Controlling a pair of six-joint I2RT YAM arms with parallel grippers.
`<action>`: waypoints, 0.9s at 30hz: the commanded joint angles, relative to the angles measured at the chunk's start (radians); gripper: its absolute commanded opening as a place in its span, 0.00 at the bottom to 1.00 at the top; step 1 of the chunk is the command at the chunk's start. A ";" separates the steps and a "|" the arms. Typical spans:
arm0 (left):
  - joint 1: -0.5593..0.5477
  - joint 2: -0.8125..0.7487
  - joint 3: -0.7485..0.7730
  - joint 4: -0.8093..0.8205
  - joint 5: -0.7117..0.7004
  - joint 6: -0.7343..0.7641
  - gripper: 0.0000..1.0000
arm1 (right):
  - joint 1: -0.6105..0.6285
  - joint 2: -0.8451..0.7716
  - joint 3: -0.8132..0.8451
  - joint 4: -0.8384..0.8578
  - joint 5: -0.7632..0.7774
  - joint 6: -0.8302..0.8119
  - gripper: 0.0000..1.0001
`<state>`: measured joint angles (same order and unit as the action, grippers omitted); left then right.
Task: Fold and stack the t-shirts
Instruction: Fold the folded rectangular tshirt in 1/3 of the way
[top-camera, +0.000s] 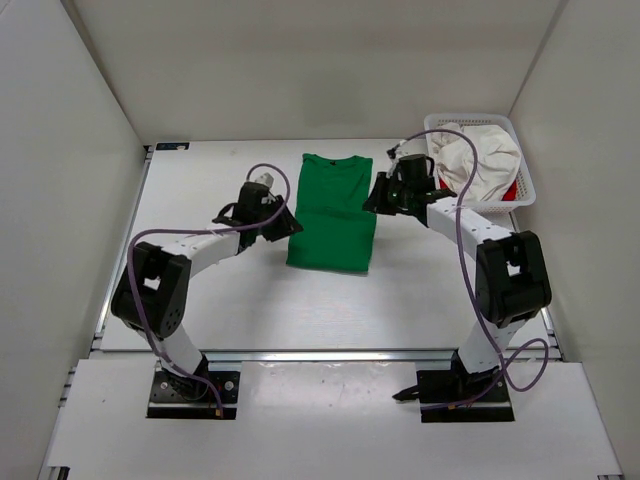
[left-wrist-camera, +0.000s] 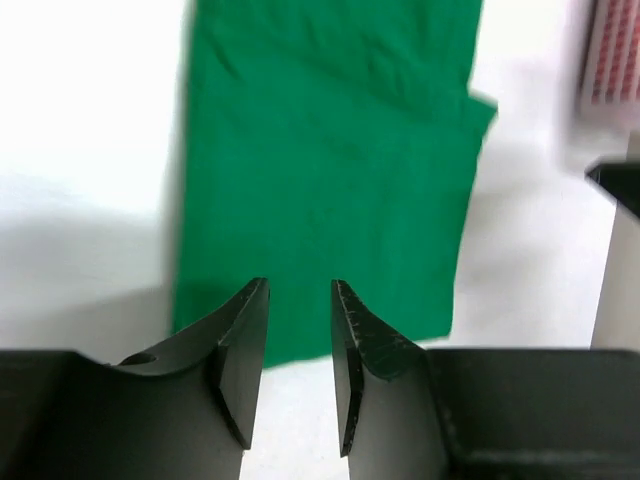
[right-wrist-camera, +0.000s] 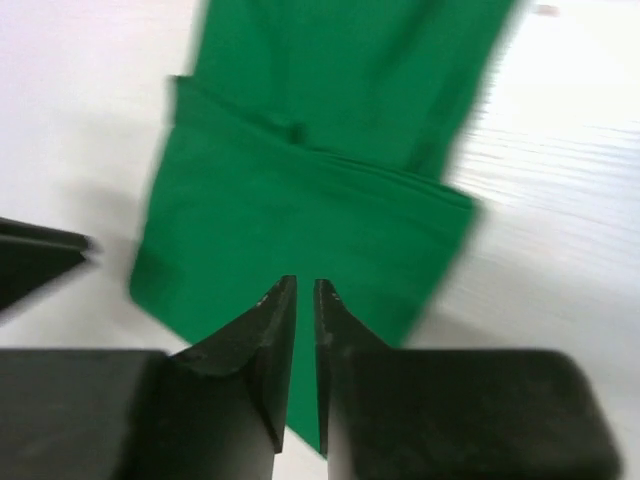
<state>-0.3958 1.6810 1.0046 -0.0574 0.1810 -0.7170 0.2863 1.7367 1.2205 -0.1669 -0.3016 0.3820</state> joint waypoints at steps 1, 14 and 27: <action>-0.063 0.026 -0.064 0.100 0.020 -0.030 0.41 | 0.050 0.050 -0.003 0.076 -0.057 0.009 0.06; -0.057 0.002 -0.369 0.234 0.112 -0.120 0.37 | 0.163 -0.054 -0.335 0.161 -0.051 0.072 0.00; -0.035 -0.466 -0.546 0.072 0.057 -0.105 0.62 | 0.176 -0.310 -0.619 0.178 -0.060 0.080 0.11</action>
<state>-0.4625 1.3483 0.4664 0.1287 0.3077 -0.8783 0.4725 1.5177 0.6376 0.0219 -0.3748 0.4606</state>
